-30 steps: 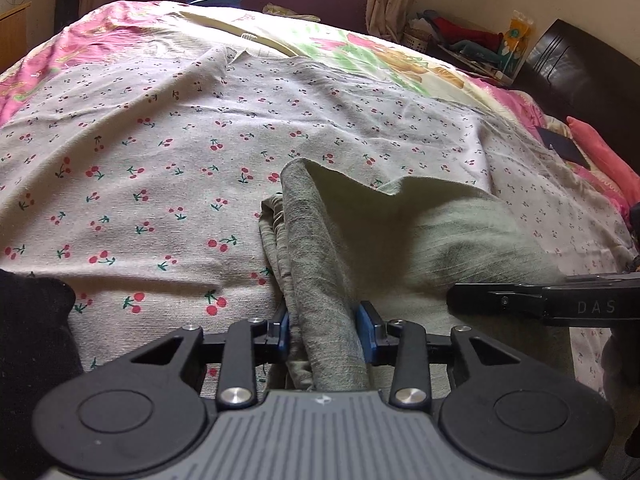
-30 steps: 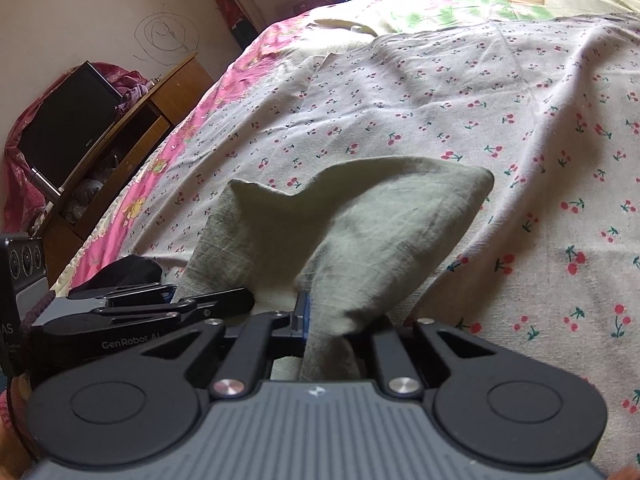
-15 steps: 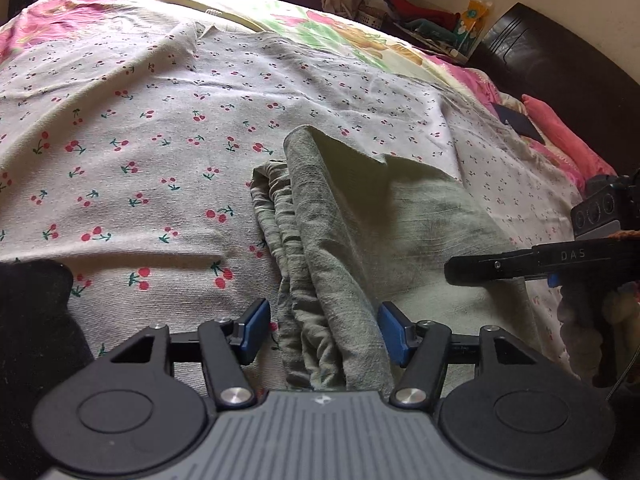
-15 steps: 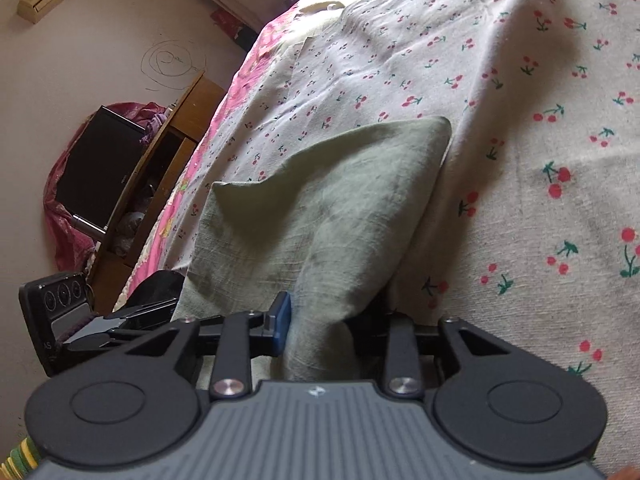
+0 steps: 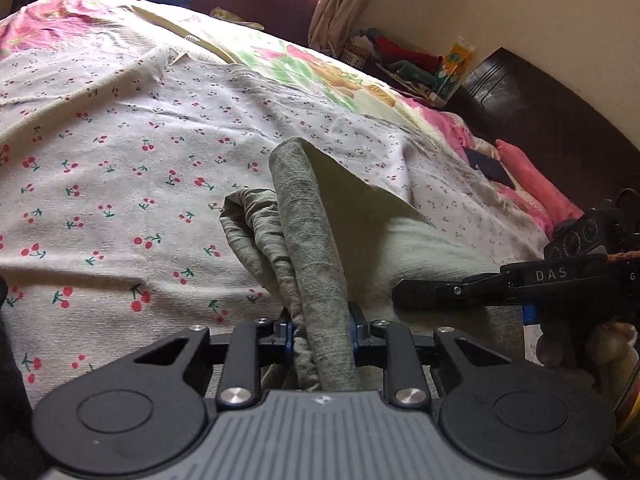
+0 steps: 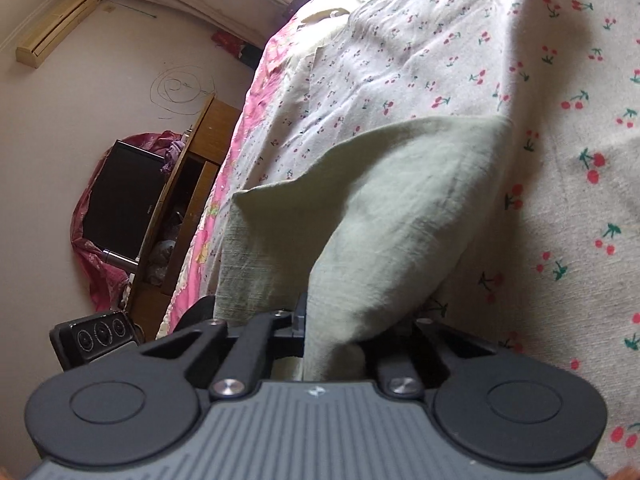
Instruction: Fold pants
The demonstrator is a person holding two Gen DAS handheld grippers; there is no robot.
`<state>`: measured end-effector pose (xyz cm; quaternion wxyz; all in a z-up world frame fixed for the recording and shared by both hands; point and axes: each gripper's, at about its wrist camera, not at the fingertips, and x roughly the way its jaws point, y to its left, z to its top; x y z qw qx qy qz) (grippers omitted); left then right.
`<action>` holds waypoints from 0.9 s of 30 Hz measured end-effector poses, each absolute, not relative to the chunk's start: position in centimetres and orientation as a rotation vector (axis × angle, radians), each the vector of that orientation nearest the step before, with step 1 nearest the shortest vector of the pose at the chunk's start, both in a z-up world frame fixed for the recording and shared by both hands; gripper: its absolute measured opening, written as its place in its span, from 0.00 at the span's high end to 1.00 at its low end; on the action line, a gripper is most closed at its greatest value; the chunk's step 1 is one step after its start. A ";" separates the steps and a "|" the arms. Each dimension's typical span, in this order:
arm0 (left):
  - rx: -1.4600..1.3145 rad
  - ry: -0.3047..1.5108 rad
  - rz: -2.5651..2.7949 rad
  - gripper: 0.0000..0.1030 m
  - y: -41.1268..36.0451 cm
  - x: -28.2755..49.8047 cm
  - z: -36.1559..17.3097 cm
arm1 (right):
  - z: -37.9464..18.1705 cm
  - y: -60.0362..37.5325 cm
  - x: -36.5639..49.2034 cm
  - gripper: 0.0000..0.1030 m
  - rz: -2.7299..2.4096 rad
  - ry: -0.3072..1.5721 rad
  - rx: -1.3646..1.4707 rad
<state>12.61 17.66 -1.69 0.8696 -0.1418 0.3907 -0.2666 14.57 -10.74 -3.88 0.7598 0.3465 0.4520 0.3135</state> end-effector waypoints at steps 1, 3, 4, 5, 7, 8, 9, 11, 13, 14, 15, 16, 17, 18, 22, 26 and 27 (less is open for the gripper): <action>-0.292 0.804 -0.572 0.65 17.1 12.5 -1.3 | -3.0 -11.1 14.2 0.91 0.690 0.969 0.741; -0.317 0.797 -0.605 0.65 16.2 12.8 -0.8 | -1.7 -11.9 13.8 0.91 0.677 0.956 0.715; -0.340 0.793 -0.626 0.65 15.6 13.0 -0.5 | -1.1 -12.6 13.6 0.91 0.664 0.951 0.707; -0.350 0.783 -0.643 0.65 15.0 13.2 -0.2 | -0.4 -13.3 13.3 0.91 0.653 0.942 0.698; -0.357 0.753 -0.684 0.65 13.5 13.5 0.7 | 0.9 -14.9 12.9 0.91 0.634 0.914 0.677; -0.360 0.743 -0.703 0.65 12.7 13.8 0.9 | 1.6 -15.8 12.7 0.91 0.620 0.901 0.667; -0.361 0.737 -0.719 0.65 11.8 14.2 1.1 | 2.0 -16.8 12.6 0.91 0.604 0.894 0.662; -0.356 0.748 -0.732 0.64 10.0 15.4 0.5 | 2.4 -18.5 12.9 0.91 0.563 0.892 0.634; -0.322 0.789 -0.692 0.57 8.3 16.9 -1.0 | 2.0 -20.1 14.0 0.87 0.510 0.916 0.589; -0.293 0.839 -0.637 0.57 7.6 17.8 -2.4 | 1.3 -21.0 14.7 0.84 0.469 0.941 0.565; -0.262 0.887 -0.573 0.56 7.2 18.5 -3.7 | 0.6 -21.7 15.1 0.78 0.388 0.953 0.530; -0.264 0.908 -0.541 0.48 7.3 18.8 -4.5 | 0.0 -22.1 15.4 0.75 0.309 0.966 0.481; -0.314 0.905 -0.534 0.47 8.0 18.6 -4.8 | -0.5 -22.4 15.5 0.74 0.244 0.973 0.411; -0.335 0.889 -0.506 0.47 8.5 18.1 -4.4 | -0.6 -22.6 15.2 0.74 0.205 0.954 0.384; -0.142 0.729 -0.323 0.47 8.2 15.5 -1.0 | 0.3 -23.3 11.8 0.74 0.148 0.771 0.397; -0.024 0.609 -0.369 0.46 5.1 14.4 1.7 | 0.9 -21.8 9.7 0.72 0.168 0.670 0.369; 0.017 0.589 -0.395 0.46 3.9 14.6 2.0 | 1.1 -21.3 9.0 0.72 0.170 0.645 0.359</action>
